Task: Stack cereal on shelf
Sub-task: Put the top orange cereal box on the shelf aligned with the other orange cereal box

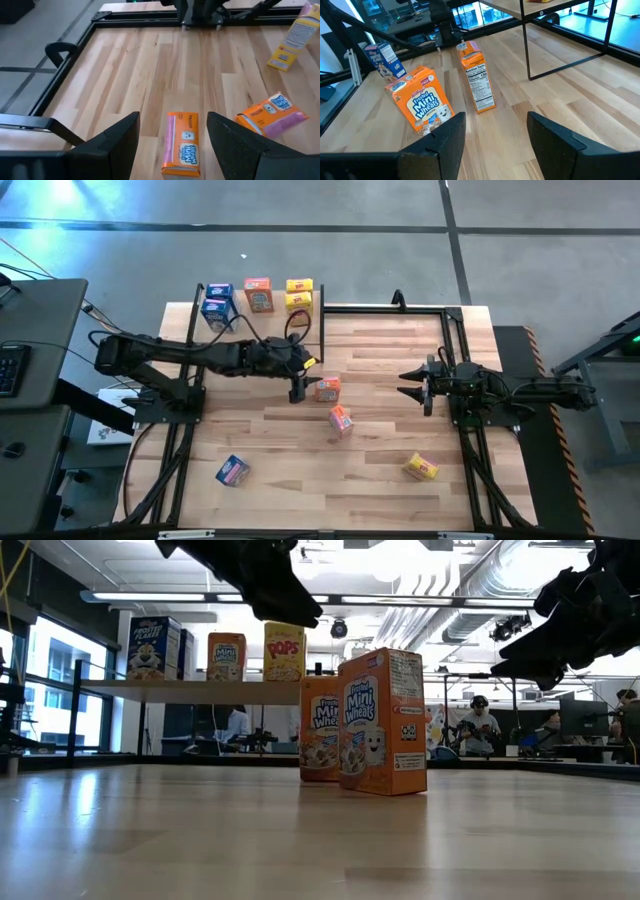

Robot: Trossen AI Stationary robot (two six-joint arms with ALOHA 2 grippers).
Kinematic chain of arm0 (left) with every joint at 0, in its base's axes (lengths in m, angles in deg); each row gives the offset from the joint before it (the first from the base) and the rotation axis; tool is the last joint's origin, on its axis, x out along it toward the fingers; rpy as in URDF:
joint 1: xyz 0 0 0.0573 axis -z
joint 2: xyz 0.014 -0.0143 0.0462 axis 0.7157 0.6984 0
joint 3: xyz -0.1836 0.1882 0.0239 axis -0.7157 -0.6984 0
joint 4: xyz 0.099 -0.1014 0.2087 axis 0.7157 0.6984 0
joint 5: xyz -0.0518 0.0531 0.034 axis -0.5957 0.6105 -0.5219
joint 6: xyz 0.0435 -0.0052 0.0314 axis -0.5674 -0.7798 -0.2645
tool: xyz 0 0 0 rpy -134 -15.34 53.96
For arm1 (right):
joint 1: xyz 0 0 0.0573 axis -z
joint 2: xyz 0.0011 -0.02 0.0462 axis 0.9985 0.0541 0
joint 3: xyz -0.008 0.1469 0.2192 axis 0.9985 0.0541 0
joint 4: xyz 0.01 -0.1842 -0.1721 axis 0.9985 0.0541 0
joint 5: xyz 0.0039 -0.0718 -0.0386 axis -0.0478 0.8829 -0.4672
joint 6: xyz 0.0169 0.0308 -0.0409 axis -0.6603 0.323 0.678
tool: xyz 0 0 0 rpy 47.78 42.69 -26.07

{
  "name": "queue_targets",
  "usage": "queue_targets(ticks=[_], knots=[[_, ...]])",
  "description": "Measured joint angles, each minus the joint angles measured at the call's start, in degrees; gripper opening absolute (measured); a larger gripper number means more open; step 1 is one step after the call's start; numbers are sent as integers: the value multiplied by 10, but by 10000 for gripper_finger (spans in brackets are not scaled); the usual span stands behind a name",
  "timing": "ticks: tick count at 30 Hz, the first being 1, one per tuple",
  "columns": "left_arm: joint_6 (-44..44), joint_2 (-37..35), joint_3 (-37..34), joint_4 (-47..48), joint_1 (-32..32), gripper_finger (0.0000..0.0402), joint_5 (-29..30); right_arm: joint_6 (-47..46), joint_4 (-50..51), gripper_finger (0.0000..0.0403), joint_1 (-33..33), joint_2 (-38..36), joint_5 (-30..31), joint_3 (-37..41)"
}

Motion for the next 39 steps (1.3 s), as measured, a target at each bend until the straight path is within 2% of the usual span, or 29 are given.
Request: queue_targets(ticks=[10, 29, 32, 39], knots=[[-26, 6, 0, -9, 10, 223, 34, 0, 0, 205, 0, 0, 0, 0], [-39, 66, 0, -38, 10, 225, 27, 0, 7, 205, 0, 0, 0, 0], [-34, 69, 0, -34, 11, 239, 26, 0, 7, 205, 0, 0, 0, 0], [-29, 83, -1, -26, 11, 298, 24, 0, 8, 205, 0, 0, 0, 0]])
